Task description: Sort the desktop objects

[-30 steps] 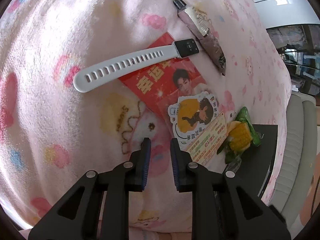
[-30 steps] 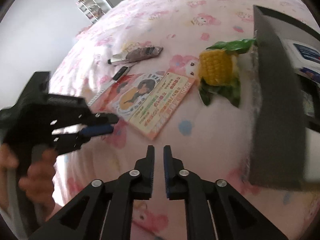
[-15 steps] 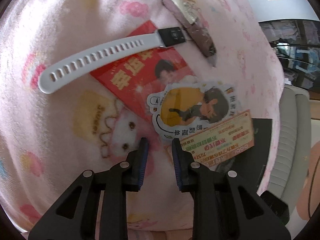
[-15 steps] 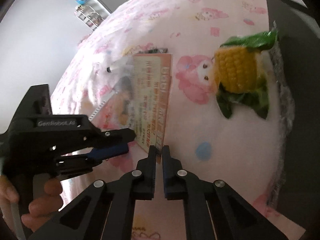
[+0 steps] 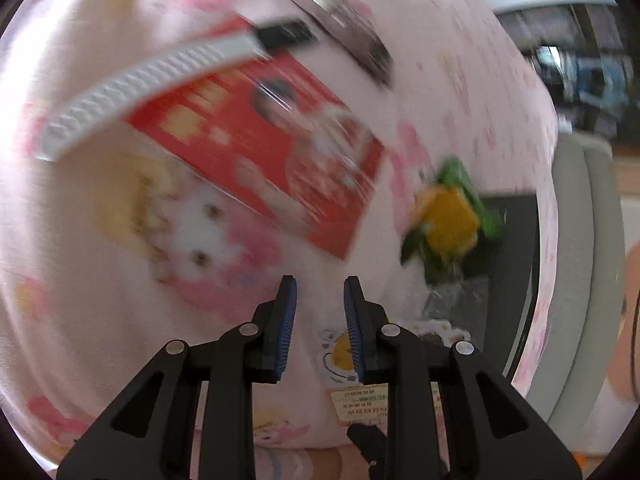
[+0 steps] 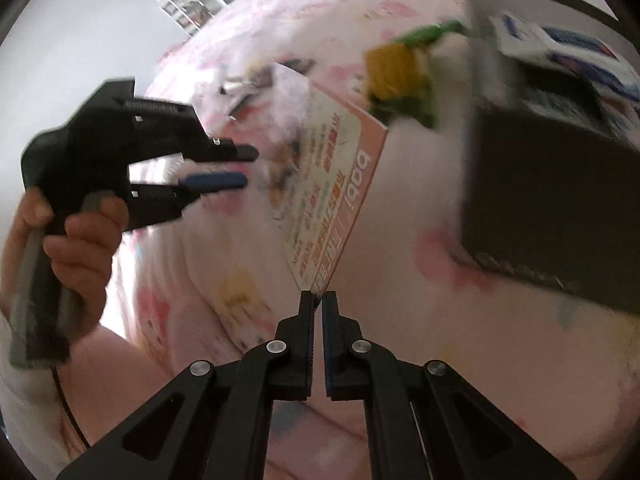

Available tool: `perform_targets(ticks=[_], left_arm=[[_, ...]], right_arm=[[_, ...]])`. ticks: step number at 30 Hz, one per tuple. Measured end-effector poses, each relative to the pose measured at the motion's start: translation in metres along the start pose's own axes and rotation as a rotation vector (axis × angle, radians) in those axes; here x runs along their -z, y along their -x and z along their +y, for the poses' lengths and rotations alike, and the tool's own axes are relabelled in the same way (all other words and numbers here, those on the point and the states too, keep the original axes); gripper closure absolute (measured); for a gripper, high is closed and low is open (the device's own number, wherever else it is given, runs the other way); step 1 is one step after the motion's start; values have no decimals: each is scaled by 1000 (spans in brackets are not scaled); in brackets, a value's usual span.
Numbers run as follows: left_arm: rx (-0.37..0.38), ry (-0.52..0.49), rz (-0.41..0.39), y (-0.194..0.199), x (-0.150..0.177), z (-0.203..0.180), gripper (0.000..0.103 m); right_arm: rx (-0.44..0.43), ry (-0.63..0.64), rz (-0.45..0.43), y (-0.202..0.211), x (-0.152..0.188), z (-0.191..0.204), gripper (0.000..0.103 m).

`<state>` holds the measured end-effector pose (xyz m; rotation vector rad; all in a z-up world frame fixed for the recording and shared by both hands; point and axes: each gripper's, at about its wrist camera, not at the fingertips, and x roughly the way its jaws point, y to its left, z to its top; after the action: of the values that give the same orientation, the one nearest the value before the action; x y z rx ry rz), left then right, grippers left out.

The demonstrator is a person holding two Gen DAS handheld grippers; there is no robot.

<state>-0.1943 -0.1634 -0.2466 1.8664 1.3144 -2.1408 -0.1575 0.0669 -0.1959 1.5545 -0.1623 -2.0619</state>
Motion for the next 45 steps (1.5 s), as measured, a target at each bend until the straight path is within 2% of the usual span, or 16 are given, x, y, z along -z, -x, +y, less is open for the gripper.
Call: perform_targets(ticks=[9,11,13,14,16,20,23,25,27,28,29,33,36,39,42,45], left_arm=[[-72,-130,74,-19,22,-22,78],[-53,-137,90,-14,35,-24,78],[-21,-158,91,-7,53,-26,73],[-14,-168,82,-4,61,-27,68],[-21,-175,43,2,71,-27,68],[-44,-146,-18,9,66,-23,68],[-65,-122,-23,3,58,-19,68],[-84,-110,-13,-5,55,-14,68],[-82,-99,-12,-5,56,-13,68],[-80,-103,-21,-3,55,-13,68],[-82,-113,-36,-1,55,-14,68],[-127,-170,-86,-1,55,-23,69],[-151,-202,-57,-10,57,-27,74],[-170,-225,-38,-13,62,-28,74],[-168,-230,-35,-8,66,-27,74],[-117,-243,-28,0,72,-27,72]], right_arm=[[57,-23,-81,22,-2,-16,99],[61,-36,-96,27,1,-21,99],[63,-54,-109,32,4,-29,99],[61,-64,-118,35,6,-33,99],[54,-82,-139,42,7,-40,99],[61,-110,-180,48,5,-53,99],[36,-134,-184,46,5,-59,99],[-11,-148,-187,42,4,-59,98],[-53,-151,-194,38,4,-56,94],[-70,-152,-197,36,5,-55,84],[-69,-152,-196,32,3,-55,80],[-41,-189,-187,8,0,-60,80],[-10,-145,-168,-3,0,-53,77],[4,-104,-152,-9,2,-46,76],[-37,-129,-160,-6,4,-49,76],[-100,-162,-154,-2,7,-53,75]])
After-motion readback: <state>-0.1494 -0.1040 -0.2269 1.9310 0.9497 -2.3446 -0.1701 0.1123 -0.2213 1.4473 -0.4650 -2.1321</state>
